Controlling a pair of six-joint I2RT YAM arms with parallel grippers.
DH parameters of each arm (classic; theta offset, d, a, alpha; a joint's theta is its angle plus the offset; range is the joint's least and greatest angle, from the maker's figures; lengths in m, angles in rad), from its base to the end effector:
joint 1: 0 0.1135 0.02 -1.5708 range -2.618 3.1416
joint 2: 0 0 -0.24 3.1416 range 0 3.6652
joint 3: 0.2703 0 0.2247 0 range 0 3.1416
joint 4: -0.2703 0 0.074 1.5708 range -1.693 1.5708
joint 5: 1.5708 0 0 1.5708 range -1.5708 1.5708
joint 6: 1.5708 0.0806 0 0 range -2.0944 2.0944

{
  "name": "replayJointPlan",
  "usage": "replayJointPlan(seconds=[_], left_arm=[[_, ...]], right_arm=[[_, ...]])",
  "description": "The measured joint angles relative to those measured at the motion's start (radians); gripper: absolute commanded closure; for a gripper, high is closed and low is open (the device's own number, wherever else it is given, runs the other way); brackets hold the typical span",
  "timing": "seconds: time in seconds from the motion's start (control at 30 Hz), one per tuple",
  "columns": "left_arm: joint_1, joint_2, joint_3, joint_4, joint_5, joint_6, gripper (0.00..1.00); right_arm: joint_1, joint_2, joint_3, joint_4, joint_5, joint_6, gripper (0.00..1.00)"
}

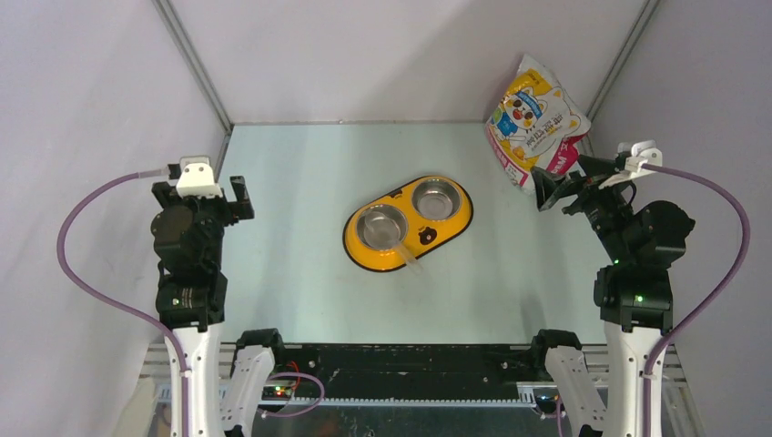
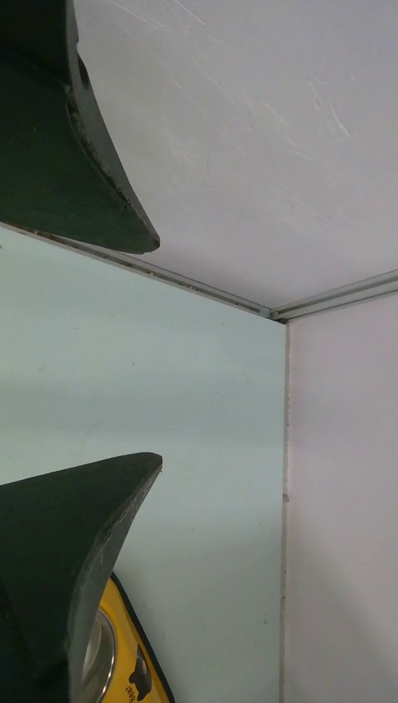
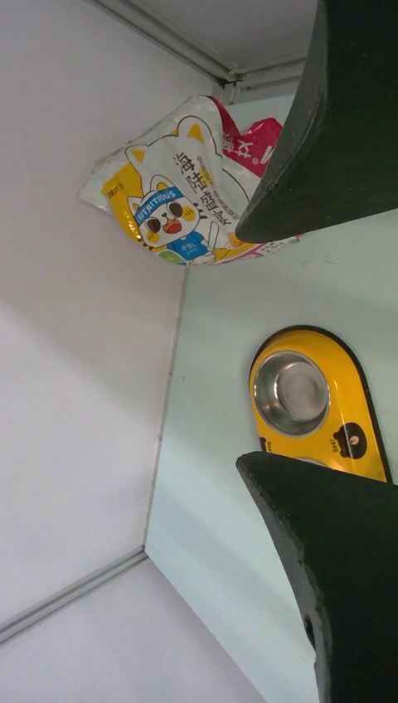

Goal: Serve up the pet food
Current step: Move the pet food bowl to the center of the board.

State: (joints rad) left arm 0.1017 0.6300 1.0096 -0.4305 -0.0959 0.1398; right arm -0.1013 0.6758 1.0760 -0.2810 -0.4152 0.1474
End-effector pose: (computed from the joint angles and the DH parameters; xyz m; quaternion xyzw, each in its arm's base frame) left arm 0.1574 0.0238 0.3830 -0.0192 0.7245 0.1174 0.6789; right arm 0.1580 0.0166 0.4208 -0.0724 0.6636 0.1536 0.7286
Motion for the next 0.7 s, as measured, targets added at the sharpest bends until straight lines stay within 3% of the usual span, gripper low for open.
replayJointPlan(seconds=[0.37, 0.53, 0.7], left_arm=[[0.002, 0.005, -0.003, -0.002, 0.054, 0.011, 0.02], [0.002, 0.011, -0.021, -0.014, 0.153, 0.061, 0.02], [-0.082, 0.096, -0.019, -0.061, 0.188, 0.135, 0.02]], right_arm=[[0.002, 0.0, -0.054, 0.007, -0.127, -0.1, 0.0], [0.002, 0.005, -0.079, 0.014, -0.159, -0.166, 0.0], [0.044, 0.059, -0.088, -0.006, -0.145, -0.255, 0.0]])
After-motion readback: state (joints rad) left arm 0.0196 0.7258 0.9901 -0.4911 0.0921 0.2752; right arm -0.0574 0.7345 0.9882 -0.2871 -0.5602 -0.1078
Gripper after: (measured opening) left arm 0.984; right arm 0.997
